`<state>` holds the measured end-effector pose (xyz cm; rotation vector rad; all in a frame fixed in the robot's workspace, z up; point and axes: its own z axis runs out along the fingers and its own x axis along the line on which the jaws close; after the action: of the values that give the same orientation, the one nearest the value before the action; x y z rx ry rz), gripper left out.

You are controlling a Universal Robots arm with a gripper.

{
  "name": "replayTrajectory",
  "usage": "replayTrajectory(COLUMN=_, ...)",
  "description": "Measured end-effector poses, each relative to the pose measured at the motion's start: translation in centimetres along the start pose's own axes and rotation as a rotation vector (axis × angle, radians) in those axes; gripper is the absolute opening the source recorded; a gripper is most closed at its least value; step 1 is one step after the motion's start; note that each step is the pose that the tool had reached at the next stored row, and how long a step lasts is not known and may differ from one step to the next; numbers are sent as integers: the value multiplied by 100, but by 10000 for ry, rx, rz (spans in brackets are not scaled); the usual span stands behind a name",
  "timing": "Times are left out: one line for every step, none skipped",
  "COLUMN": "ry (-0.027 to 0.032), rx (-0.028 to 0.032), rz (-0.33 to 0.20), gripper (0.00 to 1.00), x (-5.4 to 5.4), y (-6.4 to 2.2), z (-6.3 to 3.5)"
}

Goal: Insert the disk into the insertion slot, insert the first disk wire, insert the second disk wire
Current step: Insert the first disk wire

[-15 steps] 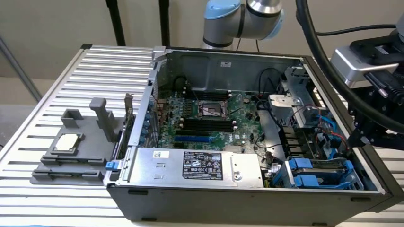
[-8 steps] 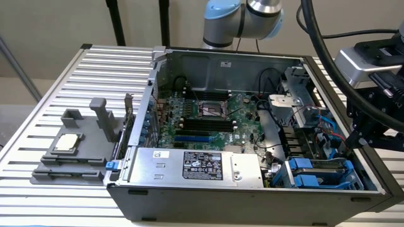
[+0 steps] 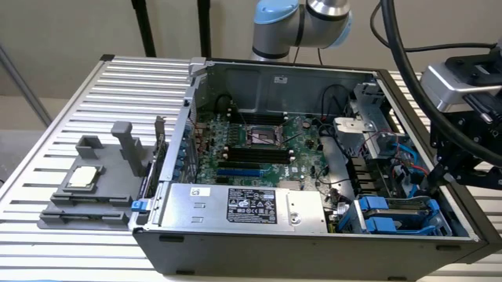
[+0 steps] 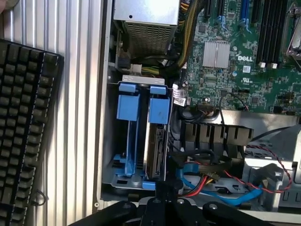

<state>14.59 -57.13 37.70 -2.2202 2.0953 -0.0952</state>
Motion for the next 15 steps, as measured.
replayTrajectory(ry=-2, rx=-21, rz=0, gripper=13, x=-8, y=0, z=13)
replayTrajectory(ry=-1, rx=-30, rz=1, gripper=13, x=-19, y=1, z=27)
replayTrajectory(ry=-1, rx=-32, rz=2, gripper=13, x=-37, y=2, z=45)
replayTrajectory(ry=-3, rx=-33, rz=1, gripper=13, x=-64, y=2, z=64)
replayTrajectory(ry=-1, rx=-33, rz=0, gripper=13, x=-95, y=2, z=82)
replayTrajectory(ry=-2, rx=-34, rz=0, gripper=13, x=-128, y=3, z=101)
replayTrajectory(ry=-2, rx=-34, rz=0, gripper=13, x=-161, y=7, z=115)
replayTrajectory(ry=0, rx=-33, rz=-2, gripper=13, x=-182, y=17, z=128)
replayTrajectory(ry=-4, rx=-33, rz=-1, gripper=13, x=-199, y=32, z=143)
replayTrajectory(ry=-2, rx=-34, rz=-1, gripper=13, x=-211, y=49, z=155)
replayTrajectory(ry=-1, rx=-34, rz=0, gripper=13, x=-217, y=64, z=167)
replayTrajectory(ry=-3, rx=-39, rz=0, gripper=15, x=-220, y=75, z=178)
replayTrajectory(ry=-4, rx=-51, rz=0, gripper=15, x=-222, y=80, z=186)
replayTrajectory(ry=-6, rx=-82, rz=0, gripper=21, x=-222, y=81, z=193)
replayTrajectory(ry=-5, rx=-121, rz=0, gripper=21, x=-222, y=82, z=195)
